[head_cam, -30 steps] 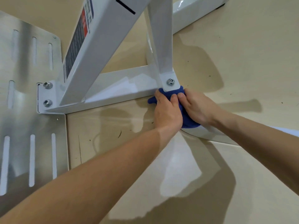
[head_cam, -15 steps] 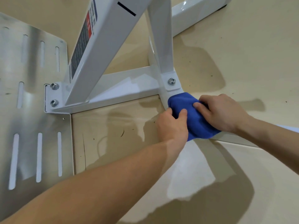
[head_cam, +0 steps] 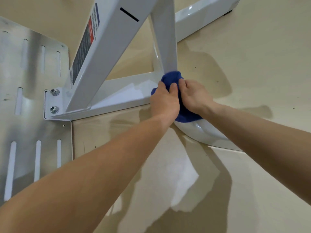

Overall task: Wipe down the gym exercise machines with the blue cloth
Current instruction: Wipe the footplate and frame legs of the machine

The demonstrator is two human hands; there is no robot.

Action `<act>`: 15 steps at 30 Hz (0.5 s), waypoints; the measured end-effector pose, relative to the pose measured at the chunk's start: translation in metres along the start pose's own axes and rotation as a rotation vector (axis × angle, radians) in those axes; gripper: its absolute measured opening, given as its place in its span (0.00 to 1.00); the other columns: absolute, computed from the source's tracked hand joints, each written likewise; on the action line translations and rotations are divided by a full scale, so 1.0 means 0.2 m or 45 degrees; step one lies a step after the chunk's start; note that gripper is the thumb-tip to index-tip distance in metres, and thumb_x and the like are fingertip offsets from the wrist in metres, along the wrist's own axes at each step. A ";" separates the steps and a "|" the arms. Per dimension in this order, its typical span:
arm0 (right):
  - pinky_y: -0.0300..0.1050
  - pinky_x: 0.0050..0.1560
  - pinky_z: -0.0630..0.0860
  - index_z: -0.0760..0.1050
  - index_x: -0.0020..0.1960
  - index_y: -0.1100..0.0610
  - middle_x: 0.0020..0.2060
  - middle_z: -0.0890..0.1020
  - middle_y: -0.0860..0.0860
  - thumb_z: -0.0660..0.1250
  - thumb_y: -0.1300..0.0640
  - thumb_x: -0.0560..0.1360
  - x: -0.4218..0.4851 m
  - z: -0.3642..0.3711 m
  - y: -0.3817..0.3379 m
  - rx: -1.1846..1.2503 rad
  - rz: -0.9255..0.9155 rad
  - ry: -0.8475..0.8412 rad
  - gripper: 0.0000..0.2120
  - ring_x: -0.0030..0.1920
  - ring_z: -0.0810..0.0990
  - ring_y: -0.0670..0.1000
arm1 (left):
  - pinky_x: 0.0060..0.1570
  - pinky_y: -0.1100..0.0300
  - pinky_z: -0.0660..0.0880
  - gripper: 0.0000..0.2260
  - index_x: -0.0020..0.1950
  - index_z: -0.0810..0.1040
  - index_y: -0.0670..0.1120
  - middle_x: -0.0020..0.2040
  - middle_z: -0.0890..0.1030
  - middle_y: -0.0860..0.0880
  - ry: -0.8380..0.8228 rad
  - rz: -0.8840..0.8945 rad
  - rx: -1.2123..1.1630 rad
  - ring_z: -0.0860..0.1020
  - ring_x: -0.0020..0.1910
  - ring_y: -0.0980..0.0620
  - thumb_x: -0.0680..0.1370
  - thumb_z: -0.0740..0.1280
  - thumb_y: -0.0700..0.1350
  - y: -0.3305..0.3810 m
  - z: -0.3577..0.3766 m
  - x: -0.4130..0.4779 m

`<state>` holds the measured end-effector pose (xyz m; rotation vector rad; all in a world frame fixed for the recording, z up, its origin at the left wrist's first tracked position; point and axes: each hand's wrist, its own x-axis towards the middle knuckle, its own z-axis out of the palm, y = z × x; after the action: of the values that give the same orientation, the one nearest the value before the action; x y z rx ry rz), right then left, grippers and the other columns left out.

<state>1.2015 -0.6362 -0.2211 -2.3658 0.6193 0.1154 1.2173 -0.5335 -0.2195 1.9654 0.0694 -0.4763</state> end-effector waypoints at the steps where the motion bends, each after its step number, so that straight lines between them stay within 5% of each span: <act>1: 0.46 0.43 0.65 0.70 0.38 0.55 0.40 0.78 0.54 0.46 0.48 0.85 0.02 0.01 -0.01 0.023 0.028 -0.023 0.22 0.41 0.74 0.54 | 0.49 0.57 0.71 0.15 0.67 0.73 0.49 0.52 0.79 0.50 0.012 0.012 0.042 0.77 0.52 0.47 0.83 0.57 0.51 0.00 0.02 0.00; 7: 0.47 0.54 0.70 0.78 0.55 0.55 0.49 0.80 0.53 0.48 0.45 0.84 0.05 -0.04 0.01 0.257 0.210 -0.259 0.22 0.51 0.78 0.54 | 0.54 0.56 0.72 0.18 0.72 0.68 0.51 0.54 0.80 0.51 0.193 0.097 0.149 0.77 0.54 0.47 0.82 0.58 0.50 -0.06 0.09 -0.08; 10: 0.46 0.46 0.69 0.74 0.44 0.55 0.42 0.79 0.52 0.49 0.49 0.84 0.01 -0.03 0.03 0.171 0.082 -0.173 0.20 0.45 0.76 0.53 | 0.49 0.56 0.70 0.15 0.61 0.74 0.48 0.50 0.80 0.50 0.158 -0.059 0.131 0.78 0.52 0.46 0.84 0.54 0.54 -0.05 0.12 -0.06; 15: 0.42 0.34 0.64 0.70 0.40 0.54 0.35 0.76 0.48 0.51 0.52 0.84 -0.08 -0.02 0.08 0.063 -0.082 -0.033 0.17 0.36 0.73 0.47 | 0.47 0.54 0.70 0.19 0.53 0.77 0.47 0.49 0.80 0.47 0.162 -0.170 0.121 0.77 0.47 0.45 0.83 0.51 0.57 -0.07 0.14 -0.06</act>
<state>1.1795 -0.6433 -0.2242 -2.3304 0.5272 0.1012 1.1935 -0.5505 -0.2372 2.0918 0.2645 -0.4472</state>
